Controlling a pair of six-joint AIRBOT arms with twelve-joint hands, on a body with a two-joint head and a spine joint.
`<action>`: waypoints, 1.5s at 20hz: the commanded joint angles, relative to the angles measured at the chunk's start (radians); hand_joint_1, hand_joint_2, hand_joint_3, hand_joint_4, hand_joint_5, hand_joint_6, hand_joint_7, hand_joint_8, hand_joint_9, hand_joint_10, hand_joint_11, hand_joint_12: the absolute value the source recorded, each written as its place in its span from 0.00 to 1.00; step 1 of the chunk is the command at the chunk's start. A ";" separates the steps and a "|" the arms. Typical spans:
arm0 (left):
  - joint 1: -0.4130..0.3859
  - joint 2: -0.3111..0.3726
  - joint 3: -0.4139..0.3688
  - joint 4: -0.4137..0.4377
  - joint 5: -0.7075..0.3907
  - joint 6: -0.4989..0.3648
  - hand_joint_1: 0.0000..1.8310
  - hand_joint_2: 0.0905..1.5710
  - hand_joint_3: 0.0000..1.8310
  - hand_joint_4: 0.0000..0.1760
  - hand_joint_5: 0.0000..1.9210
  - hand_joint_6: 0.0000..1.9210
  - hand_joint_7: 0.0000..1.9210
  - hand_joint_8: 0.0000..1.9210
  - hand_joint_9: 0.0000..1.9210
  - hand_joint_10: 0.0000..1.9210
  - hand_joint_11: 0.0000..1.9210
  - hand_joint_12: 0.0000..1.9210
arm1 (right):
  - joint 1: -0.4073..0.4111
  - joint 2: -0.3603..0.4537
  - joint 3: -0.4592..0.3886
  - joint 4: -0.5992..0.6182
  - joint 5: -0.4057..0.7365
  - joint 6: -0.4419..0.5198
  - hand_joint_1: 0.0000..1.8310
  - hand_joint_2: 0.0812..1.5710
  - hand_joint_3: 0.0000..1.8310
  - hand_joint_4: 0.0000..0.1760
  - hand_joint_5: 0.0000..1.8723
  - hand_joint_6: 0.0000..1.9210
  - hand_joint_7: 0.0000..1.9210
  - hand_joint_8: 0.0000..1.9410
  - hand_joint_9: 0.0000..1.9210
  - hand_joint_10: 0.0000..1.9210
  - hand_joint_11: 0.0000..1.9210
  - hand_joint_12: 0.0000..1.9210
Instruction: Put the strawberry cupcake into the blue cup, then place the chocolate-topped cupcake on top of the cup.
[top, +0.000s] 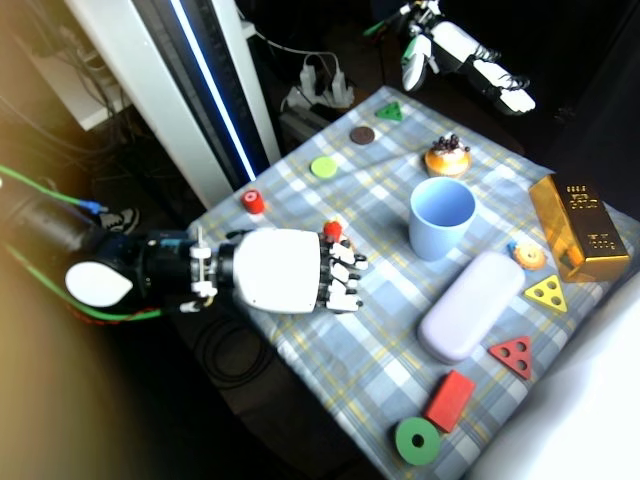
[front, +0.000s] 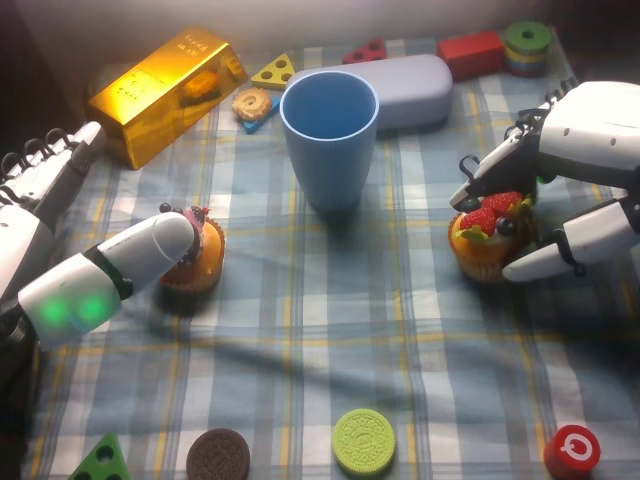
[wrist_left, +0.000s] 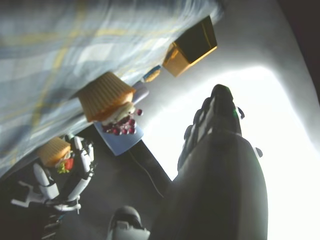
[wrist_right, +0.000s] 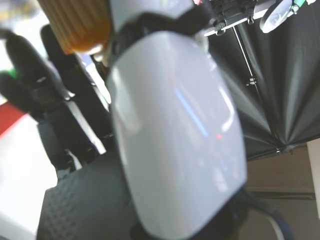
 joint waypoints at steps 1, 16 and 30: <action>-0.003 -0.002 0.005 0.039 -0.112 -0.006 0.00 0.49 0.00 0.36 0.03 0.00 0.02 0.00 0.00 0.00 0.00 0.00 | 0.020 0.003 0.002 0.026 0.076 0.007 0.55 0.72 0.00 0.61 0.49 0.53 0.61 0.07 0.44 0.53 0.34 0.81; -0.004 -0.002 0.007 0.037 -0.102 -0.006 0.00 0.49 0.00 0.28 0.03 0.00 0.02 0.00 0.00 0.00 0.00 0.00 | 0.302 0.048 0.003 -0.096 0.072 0.024 0.65 0.73 0.00 0.00 0.48 0.51 0.45 0.66 0.43 0.30 0.20 0.75; -0.006 -0.007 0.016 0.038 -0.088 -0.006 0.00 0.49 0.00 0.32 0.02 0.00 0.01 0.00 0.00 0.00 0.00 0.00 | 0.443 -0.109 0.115 -0.119 0.072 0.024 0.55 0.72 0.00 0.47 0.48 0.58 0.58 0.00 0.56 0.02 0.30 0.59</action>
